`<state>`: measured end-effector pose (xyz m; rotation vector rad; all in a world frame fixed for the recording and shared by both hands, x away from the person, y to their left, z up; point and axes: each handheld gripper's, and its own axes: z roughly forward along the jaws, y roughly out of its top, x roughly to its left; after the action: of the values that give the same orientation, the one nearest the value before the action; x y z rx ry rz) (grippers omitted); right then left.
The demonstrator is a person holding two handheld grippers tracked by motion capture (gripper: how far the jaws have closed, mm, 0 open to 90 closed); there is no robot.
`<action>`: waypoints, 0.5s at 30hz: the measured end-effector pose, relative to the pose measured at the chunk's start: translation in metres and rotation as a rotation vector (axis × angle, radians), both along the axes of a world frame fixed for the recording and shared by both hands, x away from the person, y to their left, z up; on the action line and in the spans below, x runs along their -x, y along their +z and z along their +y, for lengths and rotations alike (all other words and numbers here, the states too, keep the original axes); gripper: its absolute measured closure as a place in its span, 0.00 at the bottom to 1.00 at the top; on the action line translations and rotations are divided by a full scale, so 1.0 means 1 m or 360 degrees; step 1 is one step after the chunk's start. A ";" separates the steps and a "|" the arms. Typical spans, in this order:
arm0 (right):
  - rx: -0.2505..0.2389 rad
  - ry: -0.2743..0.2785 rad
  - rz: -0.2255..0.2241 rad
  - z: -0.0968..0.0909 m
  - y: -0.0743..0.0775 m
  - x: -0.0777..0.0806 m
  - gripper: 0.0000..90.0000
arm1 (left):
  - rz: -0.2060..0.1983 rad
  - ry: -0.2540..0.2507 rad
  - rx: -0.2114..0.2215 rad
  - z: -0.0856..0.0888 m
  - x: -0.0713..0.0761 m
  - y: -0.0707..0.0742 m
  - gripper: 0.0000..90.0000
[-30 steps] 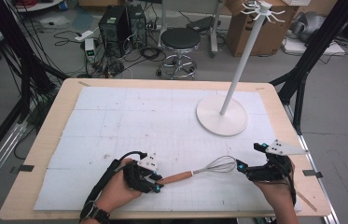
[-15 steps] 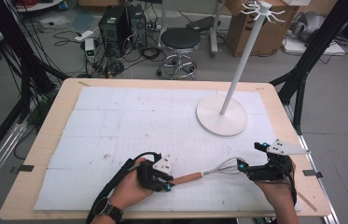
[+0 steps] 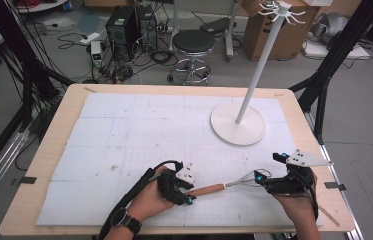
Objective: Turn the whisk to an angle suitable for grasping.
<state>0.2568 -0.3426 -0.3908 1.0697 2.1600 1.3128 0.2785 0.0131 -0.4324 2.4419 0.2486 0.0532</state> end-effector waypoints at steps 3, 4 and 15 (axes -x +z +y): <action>-0.0001 -0.0003 -0.0009 -0.001 0.001 0.001 0.03 | -0.0032 0.0047 -0.0005 0.003 -0.001 -0.001 0.58; -0.0003 -0.0010 -0.0005 -0.002 0.001 0.002 0.03 | -0.0047 0.0056 -0.0013 0.004 -0.002 -0.001 0.57; -0.0001 -0.0011 -0.0005 -0.002 0.001 0.002 0.03 | -0.0147 0.0164 -0.0036 0.009 -0.006 0.001 0.56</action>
<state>0.2552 -0.3448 -0.3898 1.0738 2.1521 1.3114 0.2842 0.0223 -0.4319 2.4400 0.3335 0.2148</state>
